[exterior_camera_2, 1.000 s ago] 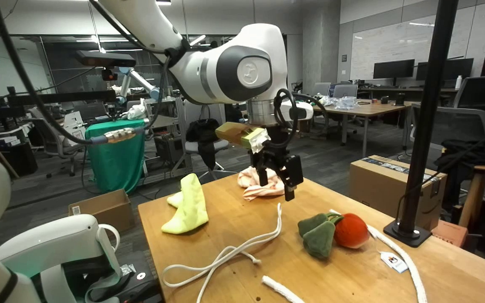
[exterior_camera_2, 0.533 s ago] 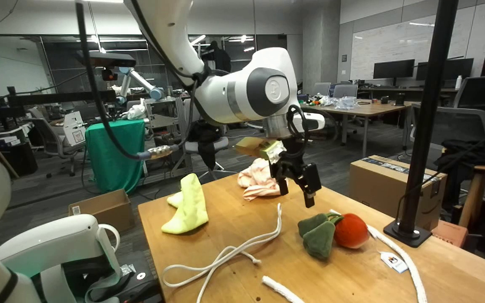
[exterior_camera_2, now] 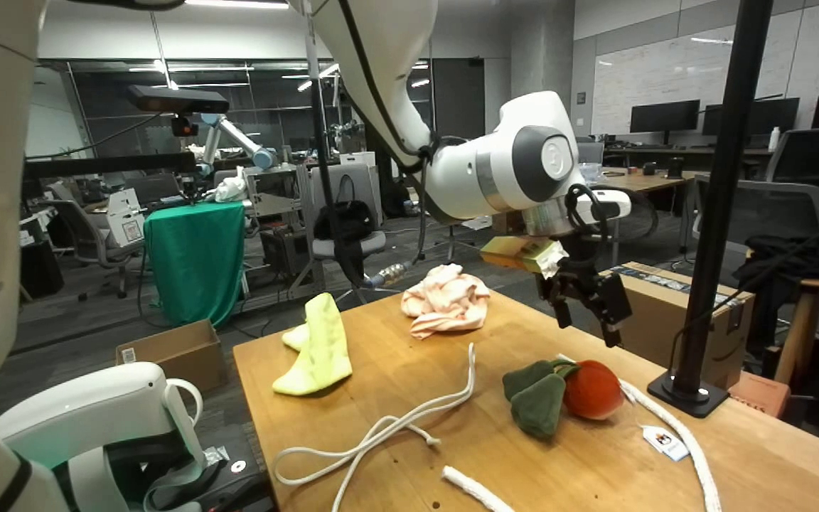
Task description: Move the peach shirt and green towel to the left then move the green towel towards you, then move the pink shirt to the right, then move the white towel to the right, move one rope towards you
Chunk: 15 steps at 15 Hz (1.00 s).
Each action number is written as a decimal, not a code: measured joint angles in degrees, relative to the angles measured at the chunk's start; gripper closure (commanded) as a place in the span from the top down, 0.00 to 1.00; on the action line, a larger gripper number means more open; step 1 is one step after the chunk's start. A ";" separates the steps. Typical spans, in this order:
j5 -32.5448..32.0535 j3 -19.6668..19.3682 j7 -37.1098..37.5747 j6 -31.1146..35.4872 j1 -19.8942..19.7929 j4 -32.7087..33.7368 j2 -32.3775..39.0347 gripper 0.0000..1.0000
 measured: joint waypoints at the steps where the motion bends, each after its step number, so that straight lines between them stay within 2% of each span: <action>1: 0.06 -0.60 0.13 -0.28 0.20 1.48 1.29 1.00; 4: 2.18 -1.24 -1.02 -3.34 0.30 3.25 2.86 1.00; 10: 7.54 -1.24 -6.83 -11.42 -0.22 2.95 -0.19 1.00; 15: 10.27 -1.20 -9.94 -13.79 -1.01 2.46 -0.85 1.00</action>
